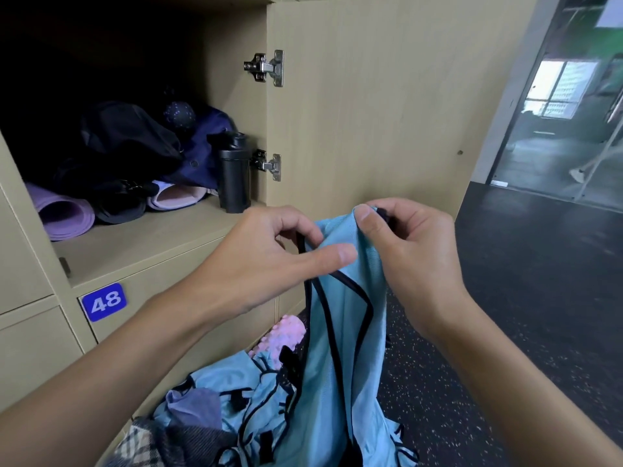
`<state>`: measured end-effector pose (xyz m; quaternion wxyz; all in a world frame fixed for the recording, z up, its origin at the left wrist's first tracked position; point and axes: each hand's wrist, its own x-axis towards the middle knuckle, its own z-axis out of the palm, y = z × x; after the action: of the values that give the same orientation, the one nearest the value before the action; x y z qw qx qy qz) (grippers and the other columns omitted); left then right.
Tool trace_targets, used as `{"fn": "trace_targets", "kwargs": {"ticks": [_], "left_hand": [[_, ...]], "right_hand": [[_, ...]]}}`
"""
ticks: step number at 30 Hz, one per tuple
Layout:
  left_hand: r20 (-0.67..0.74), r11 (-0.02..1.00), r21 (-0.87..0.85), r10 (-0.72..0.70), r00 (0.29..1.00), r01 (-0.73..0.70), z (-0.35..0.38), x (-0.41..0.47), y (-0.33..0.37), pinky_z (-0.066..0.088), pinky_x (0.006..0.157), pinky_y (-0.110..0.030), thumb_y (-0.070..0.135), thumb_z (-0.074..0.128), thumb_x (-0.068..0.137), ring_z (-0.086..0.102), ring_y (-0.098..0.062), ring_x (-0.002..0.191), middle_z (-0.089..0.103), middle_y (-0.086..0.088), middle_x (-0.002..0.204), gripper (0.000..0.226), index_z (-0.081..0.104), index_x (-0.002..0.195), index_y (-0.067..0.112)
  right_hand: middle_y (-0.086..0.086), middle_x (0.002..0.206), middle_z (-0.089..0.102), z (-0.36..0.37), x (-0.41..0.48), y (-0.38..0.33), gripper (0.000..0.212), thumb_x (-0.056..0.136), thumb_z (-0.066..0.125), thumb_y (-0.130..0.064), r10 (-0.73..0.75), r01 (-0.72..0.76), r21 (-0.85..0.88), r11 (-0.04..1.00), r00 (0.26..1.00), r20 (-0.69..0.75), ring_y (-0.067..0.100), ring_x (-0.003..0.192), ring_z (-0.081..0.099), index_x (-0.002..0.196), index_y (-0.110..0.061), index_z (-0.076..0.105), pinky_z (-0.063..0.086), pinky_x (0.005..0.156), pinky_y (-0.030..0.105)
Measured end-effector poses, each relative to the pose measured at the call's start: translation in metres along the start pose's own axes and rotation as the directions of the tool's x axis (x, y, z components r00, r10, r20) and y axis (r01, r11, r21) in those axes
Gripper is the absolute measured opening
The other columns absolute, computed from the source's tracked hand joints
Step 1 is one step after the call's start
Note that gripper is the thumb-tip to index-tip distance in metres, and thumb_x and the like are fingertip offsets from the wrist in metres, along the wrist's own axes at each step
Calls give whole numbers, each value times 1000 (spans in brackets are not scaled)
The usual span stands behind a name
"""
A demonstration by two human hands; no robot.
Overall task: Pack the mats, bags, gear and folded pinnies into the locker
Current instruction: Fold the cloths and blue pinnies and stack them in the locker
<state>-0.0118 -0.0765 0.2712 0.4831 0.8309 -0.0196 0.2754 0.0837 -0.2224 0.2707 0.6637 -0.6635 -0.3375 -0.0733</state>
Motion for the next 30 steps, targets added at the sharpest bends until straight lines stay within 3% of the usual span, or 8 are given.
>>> {"fn": "trace_targets", "kwargs": {"ticks": [4, 6, 9, 13, 17, 24, 28, 30], "left_hand": [[-102, 998, 69, 0, 995, 7, 3, 4, -2, 41, 55, -30, 38, 76, 68, 52, -12, 57, 69, -13, 73, 24, 67, 68, 15], [-151, 999, 38, 8, 989, -2, -1, 7, -1, 44, 55, -34, 27, 70, 70, 54, -15, 60, 70, -11, 71, 14, 67, 67, 14], [-253, 997, -65, 19, 967, -37, -11, 13, 9, 42, 56, -23, 21, 68, 70, 51, -10, 60, 65, 5, 64, 6, 67, 64, 20], [-347, 973, -220, -6, 938, -75, -22, 19, 19, 47, 70, -31, 15, 65, 72, 57, -16, 67, 68, 0, 69, 11, 72, 65, 18], [-357, 971, -229, -24, 934, -63, -23, 16, 20, 48, 68, -29, 11, 62, 73, 60, -13, 64, 70, 4, 68, 13, 71, 68, 20], [-378, 987, -68, 107, 920, -143, -34, 17, 28, 45, 64, -14, -18, 54, 85, 55, -2, 63, 64, 13, 68, 36, 65, 75, 16], [-457, 983, -150, 29, 889, -109, -38, 20, 33, 49, 65, -16, -12, 53, 86, 61, -3, 68, 70, 3, 83, 33, 59, 96, 18], [-394, 955, -295, -127, 910, 6, -33, 15, 29, 52, 66, -21, 11, 69, 84, 66, -9, 72, 74, 0, 89, 38, 51, 114, 25]], "right_hand": [[-3, 78, 66, 2, 2, -4, 9, 91, 69, -18, -11, 11, -12, 1000, 1000, -7, 0, 65, 55, 83, -17, 73, 45, 64, 17], [-7, 74, 65, 0, 3, -7, 9, 91, 68, -17, -22, 22, -5, 1000, 1000, 2, 0, 63, 54, 84, -15, 73, 44, 62, 17], [-6, 69, 63, -3, 6, -14, 13, 92, 66, -14, -61, 60, 15, 998, 997, 54, 4, 62, 52, 81, -16, 72, 43, 59, 19], [-1, 71, 61, -4, 5, -22, 13, 89, 69, -14, -52, 41, 74, 996, 987, 149, 5, 63, 49, 77, -17, 70, 42, 59, 17], [-5, 69, 66, 2, -2, -16, 15, 87, 70, -12, 25, -56, 104, 993, 958, 285, 3, 63, 53, 74, -17, 70, 44, 61, 15], [9, 78, 72, 7, 13, -31, 14, 91, 66, -7, -40, 27, 71, 997, 980, 196, 9, 70, 57, 78, -11, 68, 49, 70, 27], [-8, 71, 68, 18, 23, -44, 20, 93, 64, -5, -89, 78, 84, 993, 986, 138, 2, 64, 56, 78, -18, 66, 48, 65, 20], [-9, 69, 68, 24, 25, -47, 22, 93, 63, -6, -100, 90, 83, 992, 987, 124, 2, 63, 56, 77, -20, 65, 47, 62, 17]]}}
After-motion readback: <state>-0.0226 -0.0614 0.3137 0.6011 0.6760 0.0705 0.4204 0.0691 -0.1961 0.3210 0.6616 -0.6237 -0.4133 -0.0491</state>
